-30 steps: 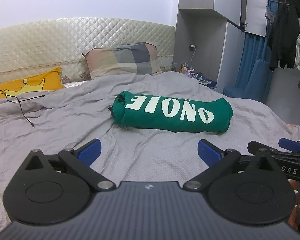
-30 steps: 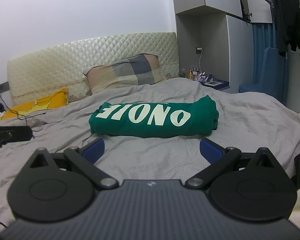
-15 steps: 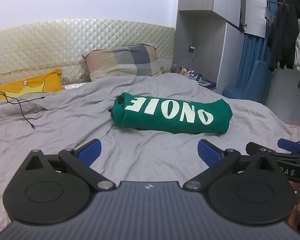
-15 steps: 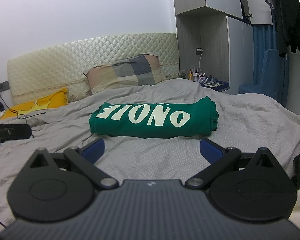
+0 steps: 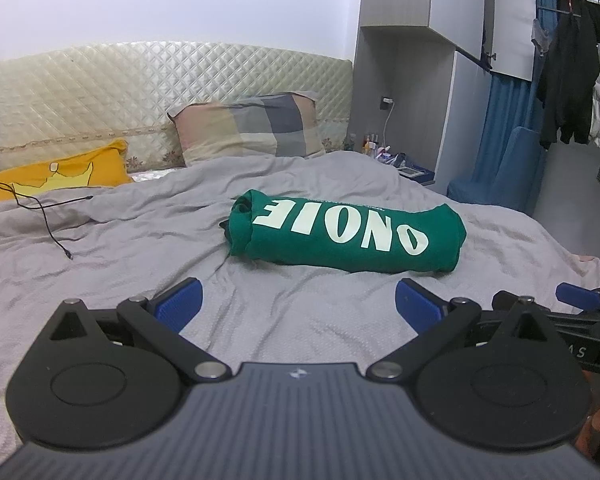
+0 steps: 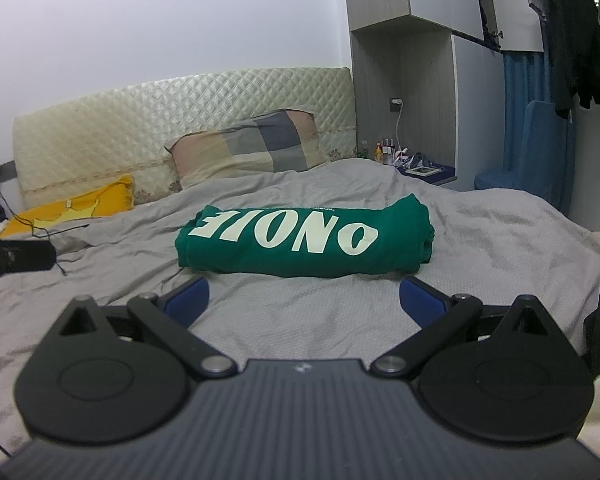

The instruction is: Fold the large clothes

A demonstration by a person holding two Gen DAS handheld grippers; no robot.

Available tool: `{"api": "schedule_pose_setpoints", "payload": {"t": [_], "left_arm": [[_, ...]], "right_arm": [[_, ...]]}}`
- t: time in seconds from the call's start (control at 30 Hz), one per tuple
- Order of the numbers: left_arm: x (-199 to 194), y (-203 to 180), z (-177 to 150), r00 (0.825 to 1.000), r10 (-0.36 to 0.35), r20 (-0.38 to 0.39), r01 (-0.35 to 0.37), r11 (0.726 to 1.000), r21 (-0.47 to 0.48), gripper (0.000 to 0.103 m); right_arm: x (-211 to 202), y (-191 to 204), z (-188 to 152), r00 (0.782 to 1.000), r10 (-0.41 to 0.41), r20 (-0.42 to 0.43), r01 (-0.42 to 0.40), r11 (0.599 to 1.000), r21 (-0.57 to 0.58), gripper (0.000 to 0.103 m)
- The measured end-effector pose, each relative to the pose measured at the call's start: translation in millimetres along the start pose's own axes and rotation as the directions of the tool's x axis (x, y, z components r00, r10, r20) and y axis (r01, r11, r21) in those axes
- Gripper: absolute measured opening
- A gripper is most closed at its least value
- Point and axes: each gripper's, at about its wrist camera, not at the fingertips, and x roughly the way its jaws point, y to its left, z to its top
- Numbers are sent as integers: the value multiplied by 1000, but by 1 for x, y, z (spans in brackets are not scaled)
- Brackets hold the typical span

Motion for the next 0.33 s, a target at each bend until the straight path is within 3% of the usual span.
{"api": "schedule_pose_setpoints", "payload": {"t": [0.33], "left_arm": [[-2, -4, 0, 1000, 4, 2, -4, 1000, -1, 103]], "right_arm": [[0, 0, 1, 1000, 3, -3, -3, 1000, 10, 103]]}}
